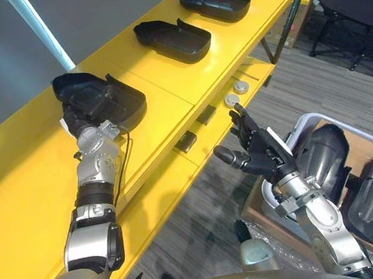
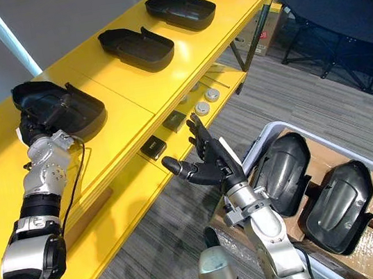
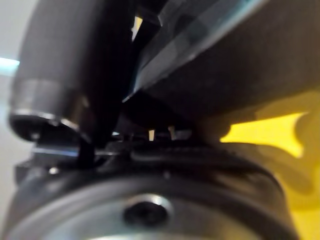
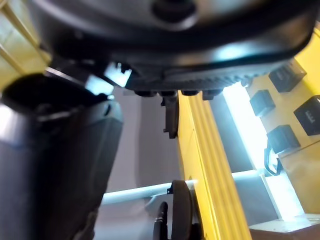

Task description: Walk over and take three plastic housings, then place them on the shelf

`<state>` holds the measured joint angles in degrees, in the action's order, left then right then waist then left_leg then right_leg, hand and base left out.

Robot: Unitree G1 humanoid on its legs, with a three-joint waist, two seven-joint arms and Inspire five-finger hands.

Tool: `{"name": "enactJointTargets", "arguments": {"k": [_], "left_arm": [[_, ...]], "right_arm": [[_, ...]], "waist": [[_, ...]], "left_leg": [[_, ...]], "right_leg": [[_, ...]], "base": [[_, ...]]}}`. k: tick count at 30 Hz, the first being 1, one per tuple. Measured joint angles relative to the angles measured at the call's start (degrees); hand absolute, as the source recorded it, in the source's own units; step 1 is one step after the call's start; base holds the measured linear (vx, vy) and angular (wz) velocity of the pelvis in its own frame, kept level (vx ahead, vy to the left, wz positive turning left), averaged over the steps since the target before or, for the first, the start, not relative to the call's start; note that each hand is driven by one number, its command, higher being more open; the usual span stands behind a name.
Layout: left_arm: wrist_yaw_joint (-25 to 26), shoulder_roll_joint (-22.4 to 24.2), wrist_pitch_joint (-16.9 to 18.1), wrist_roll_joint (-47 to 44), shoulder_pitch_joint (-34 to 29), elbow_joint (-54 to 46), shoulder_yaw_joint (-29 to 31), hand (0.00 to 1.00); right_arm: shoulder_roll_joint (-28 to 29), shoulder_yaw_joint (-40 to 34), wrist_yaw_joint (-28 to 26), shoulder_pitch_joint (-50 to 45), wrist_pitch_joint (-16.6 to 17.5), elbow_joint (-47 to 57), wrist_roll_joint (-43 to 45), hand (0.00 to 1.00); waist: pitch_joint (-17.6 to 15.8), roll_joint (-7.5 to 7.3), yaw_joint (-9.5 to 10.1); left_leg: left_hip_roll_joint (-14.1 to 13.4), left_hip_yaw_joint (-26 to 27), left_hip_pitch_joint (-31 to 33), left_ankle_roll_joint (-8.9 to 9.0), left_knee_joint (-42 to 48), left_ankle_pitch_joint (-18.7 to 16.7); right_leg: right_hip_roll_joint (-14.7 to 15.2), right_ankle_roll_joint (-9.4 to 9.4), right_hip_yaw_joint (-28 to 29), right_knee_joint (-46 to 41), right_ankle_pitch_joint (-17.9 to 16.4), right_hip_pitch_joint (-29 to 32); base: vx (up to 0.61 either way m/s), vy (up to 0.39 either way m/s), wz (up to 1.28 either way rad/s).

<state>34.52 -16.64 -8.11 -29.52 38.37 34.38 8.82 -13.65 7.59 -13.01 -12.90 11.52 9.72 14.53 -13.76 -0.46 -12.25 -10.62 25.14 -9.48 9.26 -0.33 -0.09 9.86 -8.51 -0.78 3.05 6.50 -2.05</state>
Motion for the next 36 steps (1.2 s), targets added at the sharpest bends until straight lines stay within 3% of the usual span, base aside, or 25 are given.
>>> {"name": "enactJointTargets", "arguments": {"k": [3, 8, 16, 23, 26, 28, 29, 31, 36], "left_arm": [[0.73, -0.01, -1.37, 5.57, 1.25, 1.54, 0.07, 1.0], [3.38, -1.77, -6.92, 18.26, 2.73, 4.33, 1.43, 1.0], [-4.49, -6.93, -16.86, 32.12, 2.82, 5.72, 2.89, 1.0], [-7.64, -8.21, -18.59, 34.53, 4.18, 6.96, 2.82, 1.0], [-7.11, -8.33, -14.46, 27.67, 4.16, 6.95, 2.6, 1.0], [-6.61, -8.1, -9.62, 15.27, 3.7, 4.43, 1.01, 1.0], [-6.45, -7.57, -8.87, 12.82, 3.38, 2.79, 0.92, 1.0], [-6.08, -4.95, -2.37, 6.23, -0.38, -6.89, 0.91, 1.0], [-9.01, 1.35, 5.78, -9.25, -7.01, -27.64, 0.83, 1.0]], "right_arm": [[0.0, 0.28, 0.1, -0.23, 0.01, 0.0, 0.22, 1.0], [-0.02, 1.3, 0.18, -0.36, 0.01, 0.0, 0.47, 1.0], [0.01, 3.36, 0.96, -0.02, 0.03, 0.0, 2.17, 1.0], [0.02, 4.56, 1.26, 0.39, 0.04, 0.0, 2.69, 1.0], [0.08, 4.58, 1.43, 0.38, 0.07, -0.02, 2.7, 1.0], [0.52, 4.47, 2.24, 0.4, 0.07, -0.1, 2.68, 1.0], [0.63, 4.35, 2.3, 0.39, 0.09, -0.11, 2.65, 1.0], [1.77, 4.33, 2.46, 0.58, 0.29, -0.14, 2.48, 1.0], [2.8, 4.31, 4.98, 1.58, 0.54, -0.47, 0.78, 1.0]], "waist": [[-0.01, -0.01, -0.47], [-0.02, -0.01, -0.46], [-0.02, -0.04, -0.05], [0.06, -0.09, 1.02], [0.11, -0.11, 1.15], [0.14, -0.1, 2.03], [0.16, -0.1, 2.34], [0.44, -0.12, 2.58], [1.65, 0.3, 2.81]], "left_leg": [[-0.03, -0.21, 0.07, -0.03, -0.04, 0.08], [-0.04, -0.39, 0.18, -0.06, -0.09, 0.15], [-0.04, -1.14, 0.08, -0.1, -0.05, 0.3], [-0.1, -2.14, 0.38, -0.15, 0.03, 0.61], [-0.09, -2.89, 0.98, -0.19, 0.02, 0.89], [-0.07, -3.45, 1.24, -0.26, -0.06, 1.13], [-0.06, -3.53, 1.24, -0.26, -0.15, 1.22], [0.07, -4.02, 1.05, -0.29, -0.98, 1.69], [0.08, -5.3, 0.99, -0.33, -1.25, 1.83]], "right_leg": [[0.0, 0.0, -0.23, -0.02, 0.0, -0.09], [-0.01, 0.0, -0.36, -0.01, 0.0, -0.08], [0.03, 0.04, -0.93, 0.12, -0.02, -0.83], [0.08, 0.07, -1.81, 0.15, -0.04, -1.2], [0.14, 0.1, -2.42, 0.15, -0.05, -1.15], [0.17, 0.15, -3.09, 0.14, -0.07, -1.26], [0.17, 0.16, -3.23, 0.11, -0.07, -1.29], [0.18, 0.21, -3.78, 0.11, -0.1, -1.46], [0.25, 0.45, -5.42, 0.13, -0.27, -2.31]], "base": [[0.0, 0.0, 0.04], [0.0, 0.0, 0.01], [0.0, -0.001, 0.05], [-0.02, -0.005, 0.07], [-0.02, -0.006, 0.13], [-0.01, -0.006, 0.13], [-0.01, -0.003, 0.12], [0.0, -0.002, 0.1], [-0.01, -0.001, 0.13]]}}
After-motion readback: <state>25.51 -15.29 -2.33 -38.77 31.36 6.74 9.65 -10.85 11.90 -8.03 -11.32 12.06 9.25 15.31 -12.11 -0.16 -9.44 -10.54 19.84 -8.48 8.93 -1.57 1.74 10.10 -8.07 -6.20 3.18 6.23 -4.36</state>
